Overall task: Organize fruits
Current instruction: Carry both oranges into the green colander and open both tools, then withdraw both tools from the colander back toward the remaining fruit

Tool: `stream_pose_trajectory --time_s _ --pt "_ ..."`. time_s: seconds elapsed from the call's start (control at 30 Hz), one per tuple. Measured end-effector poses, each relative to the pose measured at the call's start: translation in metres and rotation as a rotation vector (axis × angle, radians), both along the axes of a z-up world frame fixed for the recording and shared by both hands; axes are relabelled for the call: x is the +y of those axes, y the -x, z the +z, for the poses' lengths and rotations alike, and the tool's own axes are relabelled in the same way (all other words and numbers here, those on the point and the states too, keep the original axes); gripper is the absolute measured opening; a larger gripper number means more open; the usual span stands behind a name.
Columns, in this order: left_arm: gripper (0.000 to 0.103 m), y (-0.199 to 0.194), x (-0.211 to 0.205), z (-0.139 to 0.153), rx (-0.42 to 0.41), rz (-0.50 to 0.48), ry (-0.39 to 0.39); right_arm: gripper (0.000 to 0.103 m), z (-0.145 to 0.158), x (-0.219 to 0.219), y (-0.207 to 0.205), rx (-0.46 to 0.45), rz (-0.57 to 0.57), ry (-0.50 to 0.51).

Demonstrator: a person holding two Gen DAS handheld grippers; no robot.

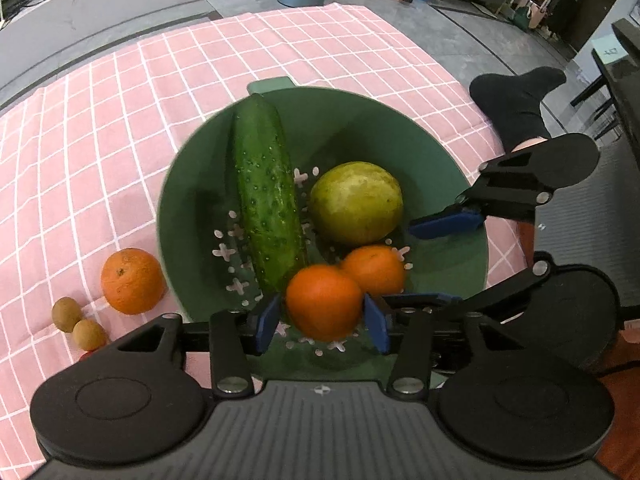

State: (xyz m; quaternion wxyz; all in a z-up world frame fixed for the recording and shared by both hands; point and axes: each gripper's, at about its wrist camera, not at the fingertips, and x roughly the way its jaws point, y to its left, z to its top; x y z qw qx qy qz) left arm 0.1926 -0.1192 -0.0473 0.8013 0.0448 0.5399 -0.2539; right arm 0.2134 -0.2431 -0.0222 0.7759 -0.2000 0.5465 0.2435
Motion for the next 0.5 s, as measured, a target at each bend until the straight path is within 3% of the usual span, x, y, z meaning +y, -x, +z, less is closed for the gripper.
stream_pose_trajectory --time_s 0.1,0.5 --pt "0.065 0.003 0.003 0.007 -0.003 0.014 0.025 0.054 0.007 0.000 0.002 -0.016 -0.006 0.006" --pt "0.065 0.035 0.024 0.058 -0.155 0.055 0.038 0.066 0.056 0.001 0.031 -0.191 -0.054 0.000"
